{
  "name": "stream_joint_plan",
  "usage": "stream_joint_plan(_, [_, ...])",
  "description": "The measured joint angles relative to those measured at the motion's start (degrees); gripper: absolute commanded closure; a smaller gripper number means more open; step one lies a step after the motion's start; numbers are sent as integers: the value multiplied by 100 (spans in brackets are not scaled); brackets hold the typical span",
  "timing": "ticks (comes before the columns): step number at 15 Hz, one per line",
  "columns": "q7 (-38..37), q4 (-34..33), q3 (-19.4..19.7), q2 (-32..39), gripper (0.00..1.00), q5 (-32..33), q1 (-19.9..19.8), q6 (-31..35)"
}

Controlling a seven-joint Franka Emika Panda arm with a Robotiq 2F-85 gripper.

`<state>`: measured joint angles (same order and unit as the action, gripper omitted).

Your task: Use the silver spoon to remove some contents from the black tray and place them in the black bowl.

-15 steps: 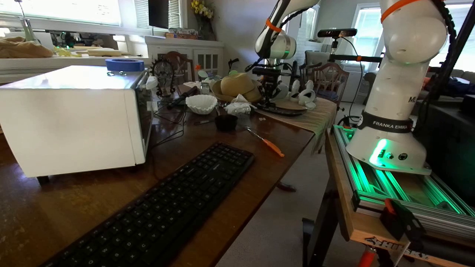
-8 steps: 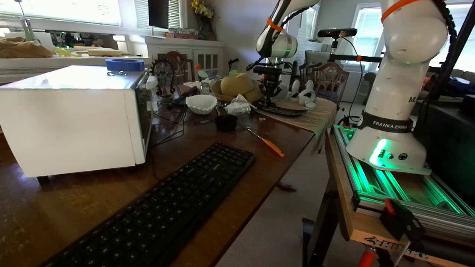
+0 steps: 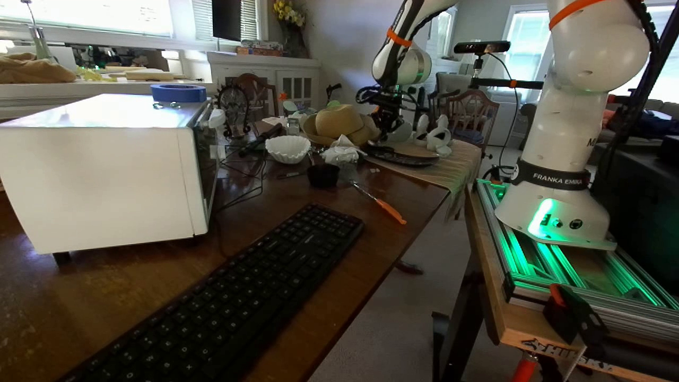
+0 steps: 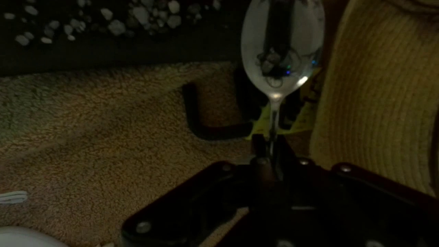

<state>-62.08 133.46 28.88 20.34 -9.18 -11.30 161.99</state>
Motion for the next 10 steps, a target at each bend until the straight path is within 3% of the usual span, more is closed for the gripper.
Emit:
stream_joint_plan(5, [-1198, 511, 1226, 69, 98, 703, 1324, 1141])
stream_joint_plan(10, [-1525, 918, 2408, 151, 98, 784, 2651, 1495])
